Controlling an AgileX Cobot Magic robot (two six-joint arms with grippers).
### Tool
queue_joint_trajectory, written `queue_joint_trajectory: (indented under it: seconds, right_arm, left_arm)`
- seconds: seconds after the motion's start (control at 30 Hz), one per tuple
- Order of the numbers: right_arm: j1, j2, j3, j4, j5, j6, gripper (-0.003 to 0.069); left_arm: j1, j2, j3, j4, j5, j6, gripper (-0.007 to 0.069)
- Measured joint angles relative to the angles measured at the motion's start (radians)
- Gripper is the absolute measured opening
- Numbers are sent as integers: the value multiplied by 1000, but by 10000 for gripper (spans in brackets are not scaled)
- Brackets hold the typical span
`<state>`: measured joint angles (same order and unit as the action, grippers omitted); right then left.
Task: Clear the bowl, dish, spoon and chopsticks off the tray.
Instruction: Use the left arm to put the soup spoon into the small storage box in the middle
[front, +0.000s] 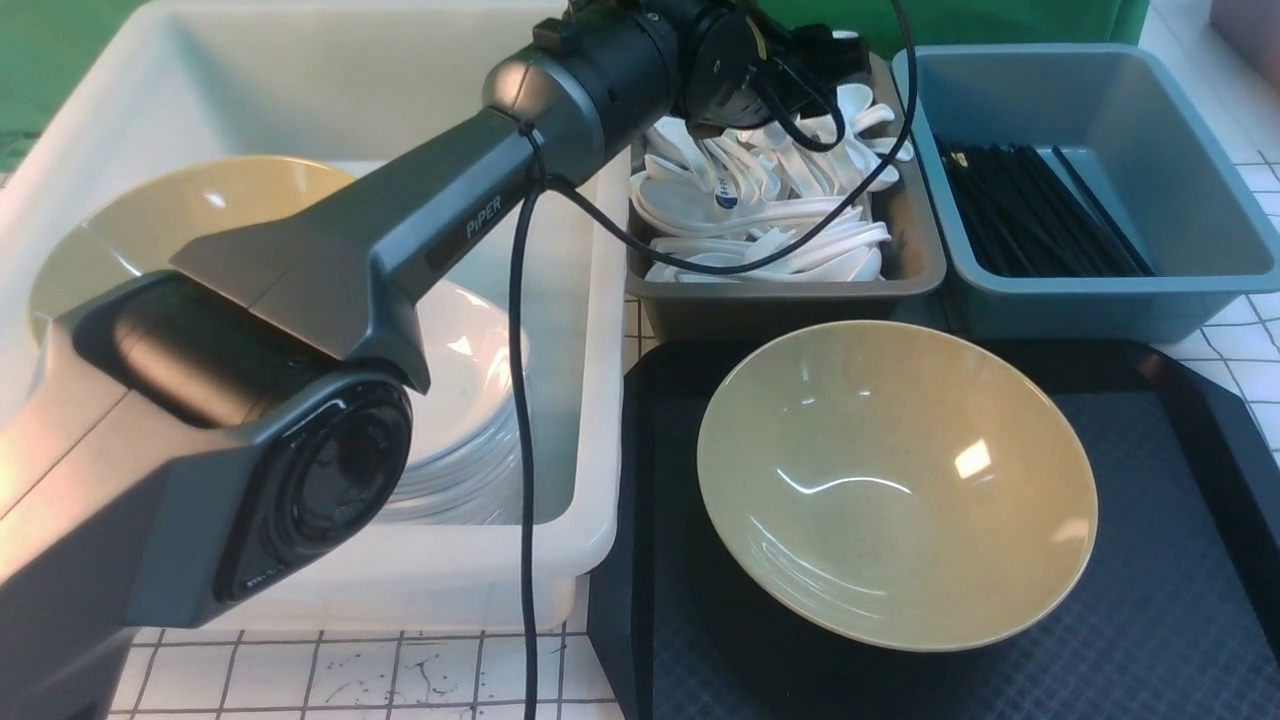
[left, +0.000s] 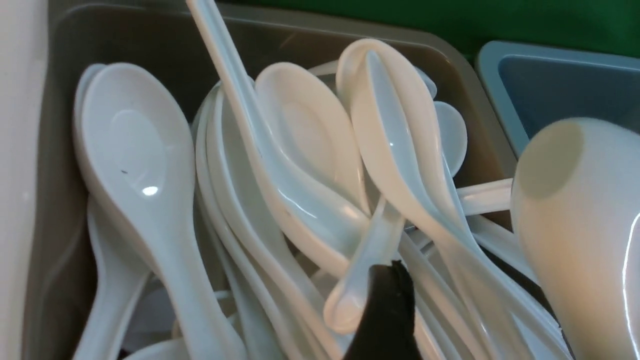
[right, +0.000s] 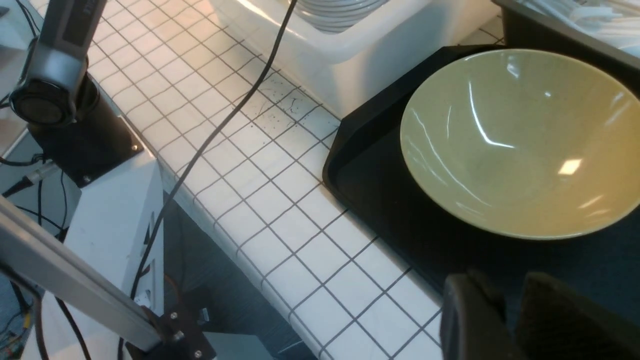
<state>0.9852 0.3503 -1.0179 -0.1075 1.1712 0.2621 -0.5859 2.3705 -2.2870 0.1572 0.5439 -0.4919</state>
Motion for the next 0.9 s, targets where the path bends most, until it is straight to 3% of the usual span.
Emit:
queue_joint_trajectory:
  seconds: [0.1, 0.27, 0.33, 0.4, 0.7, 0.9]
  right_arm:
    - [0, 0, 0, 2, 0, -10, 155]
    - [0, 0, 0, 2, 0, -22, 155]
    - [0, 0, 0, 2, 0, -24, 155]
    - [0, 0, 0, 2, 0, -25, 155]
    - [0, 0, 0, 1, 0, -25, 159]
    - [0, 0, 0, 1, 0, -29, 160]
  left_arm:
    - [0, 0, 0, 16, 0, 1, 377]
    - [0, 0, 0, 123, -1, 1, 231]
    - [3, 0, 0, 162, -1, -5, 102]
    - [7, 0, 0, 168, -6, -23, 43]
    - [21, 0, 0, 194, -12, -53, 18]
    - [20, 0, 0, 218, 3, -8, 22]
